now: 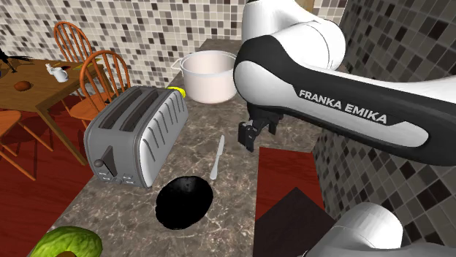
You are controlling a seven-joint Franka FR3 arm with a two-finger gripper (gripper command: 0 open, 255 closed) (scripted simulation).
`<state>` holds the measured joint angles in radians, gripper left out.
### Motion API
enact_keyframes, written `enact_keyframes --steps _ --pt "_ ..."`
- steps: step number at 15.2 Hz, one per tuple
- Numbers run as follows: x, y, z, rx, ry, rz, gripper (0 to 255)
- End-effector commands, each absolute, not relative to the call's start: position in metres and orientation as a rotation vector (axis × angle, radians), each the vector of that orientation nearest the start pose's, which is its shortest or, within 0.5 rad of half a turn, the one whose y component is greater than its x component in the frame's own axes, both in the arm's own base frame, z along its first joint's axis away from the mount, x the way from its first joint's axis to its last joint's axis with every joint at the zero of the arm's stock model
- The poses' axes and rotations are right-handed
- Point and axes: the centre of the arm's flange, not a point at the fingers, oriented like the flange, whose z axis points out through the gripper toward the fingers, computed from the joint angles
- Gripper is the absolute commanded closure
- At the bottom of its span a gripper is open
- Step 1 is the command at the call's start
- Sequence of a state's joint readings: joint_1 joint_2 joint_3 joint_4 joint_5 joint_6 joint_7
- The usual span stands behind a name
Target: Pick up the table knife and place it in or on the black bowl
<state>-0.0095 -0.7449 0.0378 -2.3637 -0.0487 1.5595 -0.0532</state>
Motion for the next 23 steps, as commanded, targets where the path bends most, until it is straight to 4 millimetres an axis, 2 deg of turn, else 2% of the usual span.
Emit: enact_keyframes --steps 1,6,11,15,20,23 --pt "0.315 0.007 0.573 -3.211 -0.115 0.098 0" --pt "0.359 0.023 0.53 -3.185 0.244 0.075 0" --pt "0.406 0.03 0.487 -3.118 0.595 0.051 0" --pt "0.445 0.028 0.454 -3.036 0.867 0.032 0" --pt "0.493 0.016 0.414 -2.9 1.193 0.008 0" --pt "0.494 0.015 0.402 -2.897 1.2 0.008 0"
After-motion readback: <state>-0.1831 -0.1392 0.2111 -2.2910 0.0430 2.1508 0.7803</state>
